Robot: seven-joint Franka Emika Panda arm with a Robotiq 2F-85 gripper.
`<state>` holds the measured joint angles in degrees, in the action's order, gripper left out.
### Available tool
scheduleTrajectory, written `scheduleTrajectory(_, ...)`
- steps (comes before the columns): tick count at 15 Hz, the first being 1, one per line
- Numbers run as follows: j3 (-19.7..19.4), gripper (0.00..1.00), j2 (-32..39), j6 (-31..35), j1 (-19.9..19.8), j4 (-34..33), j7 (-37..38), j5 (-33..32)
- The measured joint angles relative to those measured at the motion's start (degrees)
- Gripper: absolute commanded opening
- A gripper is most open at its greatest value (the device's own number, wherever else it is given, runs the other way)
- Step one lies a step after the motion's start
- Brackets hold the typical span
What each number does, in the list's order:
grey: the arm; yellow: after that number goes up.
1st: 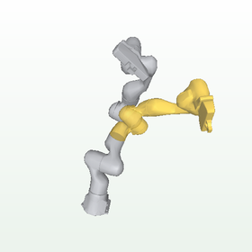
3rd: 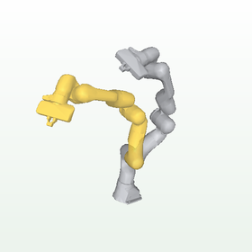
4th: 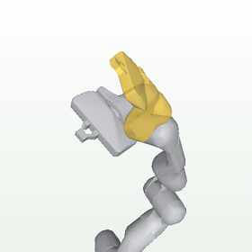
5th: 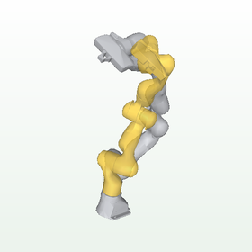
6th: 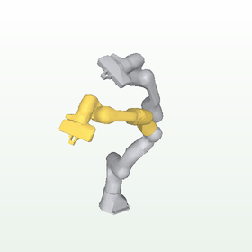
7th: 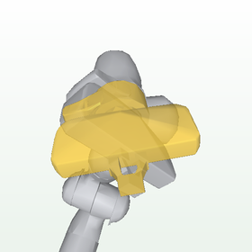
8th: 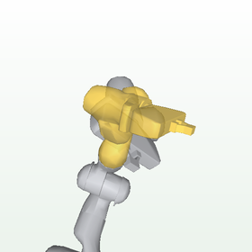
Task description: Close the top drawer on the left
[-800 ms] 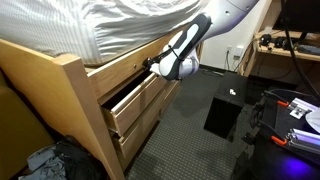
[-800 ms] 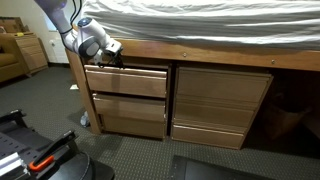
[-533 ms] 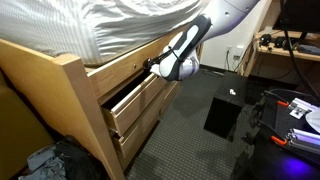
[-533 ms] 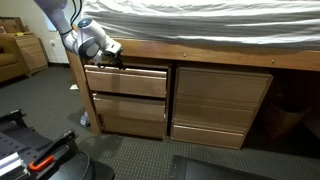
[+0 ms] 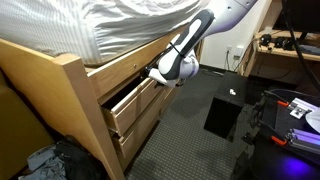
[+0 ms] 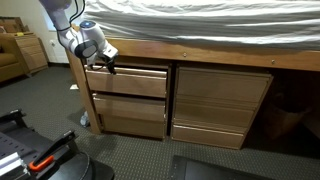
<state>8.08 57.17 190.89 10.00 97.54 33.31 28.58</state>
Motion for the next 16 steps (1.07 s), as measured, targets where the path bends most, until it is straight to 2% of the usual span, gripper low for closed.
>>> scheduleTrajectory(2,0.6,1.00,-0.1,-2.7,-1.3,0.5,-0.6,0.0)
scheduleTrajectory(10,0.2,1.00,0.5,-3.8,-1.1,0.9,-0.8,-0.1)
scheduleTrajectory(16,-2.0,1.00,0.8,-4.5,0.9,1.1,-0.8,0.0)
